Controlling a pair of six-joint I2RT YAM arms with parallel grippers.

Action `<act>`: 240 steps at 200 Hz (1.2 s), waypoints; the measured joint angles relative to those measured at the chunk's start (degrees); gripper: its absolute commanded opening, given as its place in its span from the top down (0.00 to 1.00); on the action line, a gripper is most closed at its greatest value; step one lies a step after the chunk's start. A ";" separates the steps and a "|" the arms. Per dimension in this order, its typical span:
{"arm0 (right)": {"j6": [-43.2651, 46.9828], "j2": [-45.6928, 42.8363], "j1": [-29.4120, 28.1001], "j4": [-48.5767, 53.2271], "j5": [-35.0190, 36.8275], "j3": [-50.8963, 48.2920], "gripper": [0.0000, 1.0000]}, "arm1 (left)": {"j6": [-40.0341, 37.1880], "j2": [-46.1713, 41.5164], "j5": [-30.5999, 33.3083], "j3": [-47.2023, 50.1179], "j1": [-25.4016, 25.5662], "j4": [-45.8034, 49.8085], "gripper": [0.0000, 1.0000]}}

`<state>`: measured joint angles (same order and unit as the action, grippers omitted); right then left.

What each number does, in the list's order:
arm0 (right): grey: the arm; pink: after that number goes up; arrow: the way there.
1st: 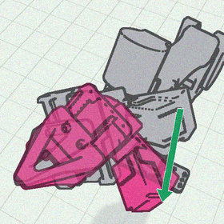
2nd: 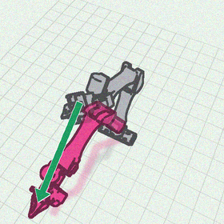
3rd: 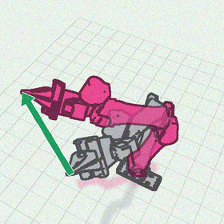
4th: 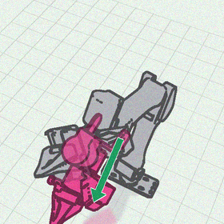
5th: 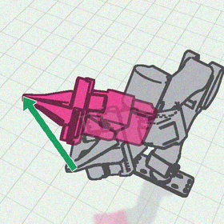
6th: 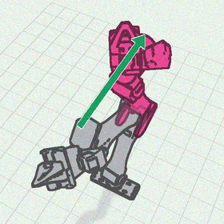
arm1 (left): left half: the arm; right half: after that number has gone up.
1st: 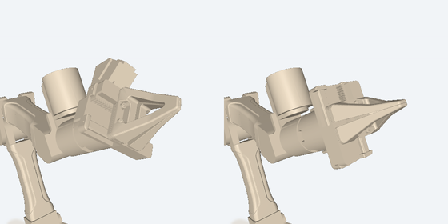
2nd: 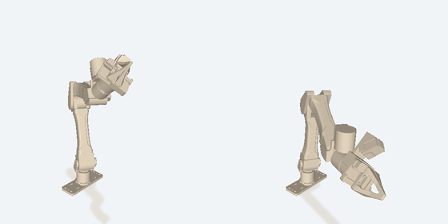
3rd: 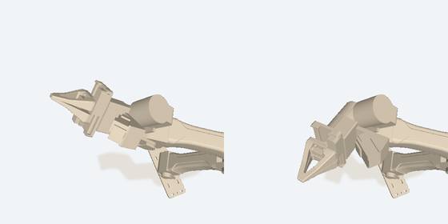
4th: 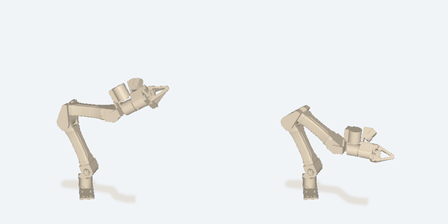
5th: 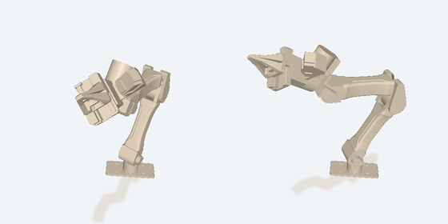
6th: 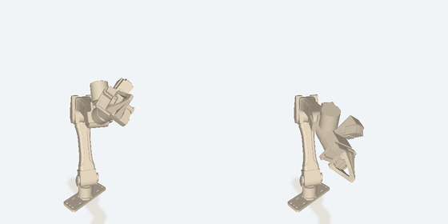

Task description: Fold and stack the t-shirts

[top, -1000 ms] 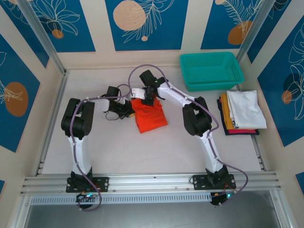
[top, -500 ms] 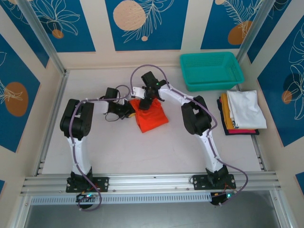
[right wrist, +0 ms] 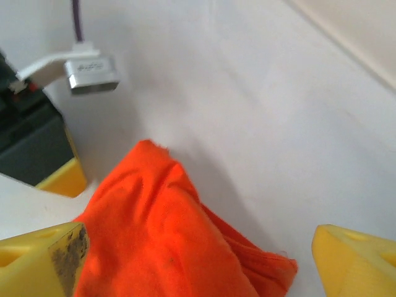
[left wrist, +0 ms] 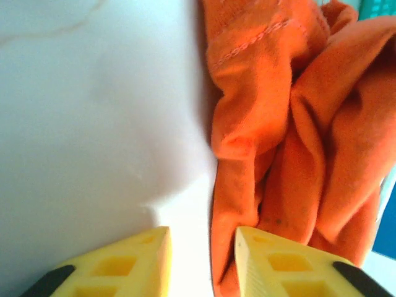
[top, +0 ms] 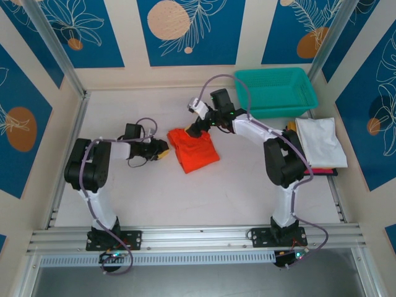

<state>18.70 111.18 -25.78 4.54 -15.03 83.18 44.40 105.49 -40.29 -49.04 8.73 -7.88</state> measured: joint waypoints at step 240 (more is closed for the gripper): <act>-56.68 -11.47 -8.94 -6.54 17.03 -29.81 0.23 | -5.92 -11.47 14.99 -2.80 6.95 14.34 0.18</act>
<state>-37.98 99.70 -34.72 -2.00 2.00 53.36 38.48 94.02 -25.30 -51.83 15.68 6.46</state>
